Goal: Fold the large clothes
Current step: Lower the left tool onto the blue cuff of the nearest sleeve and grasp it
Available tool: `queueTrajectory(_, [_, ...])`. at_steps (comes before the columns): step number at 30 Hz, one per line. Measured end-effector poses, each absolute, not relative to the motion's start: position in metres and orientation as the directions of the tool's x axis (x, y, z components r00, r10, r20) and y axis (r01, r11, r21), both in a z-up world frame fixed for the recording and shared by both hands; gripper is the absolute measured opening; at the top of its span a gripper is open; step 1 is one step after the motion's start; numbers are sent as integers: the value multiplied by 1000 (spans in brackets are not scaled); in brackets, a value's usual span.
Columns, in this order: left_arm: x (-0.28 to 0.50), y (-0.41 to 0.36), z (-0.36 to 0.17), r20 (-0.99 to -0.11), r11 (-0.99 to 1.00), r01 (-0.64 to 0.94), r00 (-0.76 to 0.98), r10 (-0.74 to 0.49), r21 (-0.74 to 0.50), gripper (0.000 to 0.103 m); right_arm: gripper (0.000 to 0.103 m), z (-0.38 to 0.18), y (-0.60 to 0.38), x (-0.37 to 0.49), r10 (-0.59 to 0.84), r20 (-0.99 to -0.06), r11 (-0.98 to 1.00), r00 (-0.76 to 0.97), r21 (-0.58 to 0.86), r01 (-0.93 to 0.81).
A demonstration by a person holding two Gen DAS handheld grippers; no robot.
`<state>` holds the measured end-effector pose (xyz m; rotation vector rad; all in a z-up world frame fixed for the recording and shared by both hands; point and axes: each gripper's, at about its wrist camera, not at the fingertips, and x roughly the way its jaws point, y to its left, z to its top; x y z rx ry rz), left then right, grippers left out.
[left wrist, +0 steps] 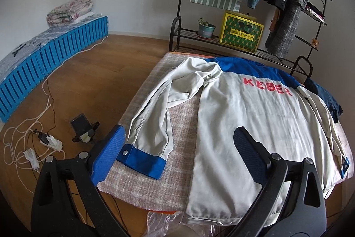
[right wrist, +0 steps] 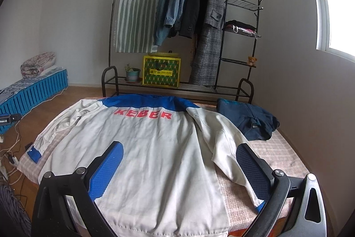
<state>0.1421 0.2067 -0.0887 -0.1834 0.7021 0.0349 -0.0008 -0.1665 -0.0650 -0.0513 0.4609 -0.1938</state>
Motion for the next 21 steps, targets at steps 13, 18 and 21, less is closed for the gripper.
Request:
queueTrajectory(13, [217, 338, -198, -765, 867, -217, 595, -247, -449, 70, 103, -101, -124, 43, -115, -516, 990, 849, -127, 57])
queueTrajectory(18, [230, 334, -231, -800, 856, -237, 528, -284, -460, 70, 103, -108, -108, 56, -102, -533, 988, 840, -155, 22])
queueTrajectory(21, [236, 346, -244, -790, 818, -283, 536, -299, -501, 70, 103, -111, -100, 62, -88, -542, 987, 835, -159, 1])
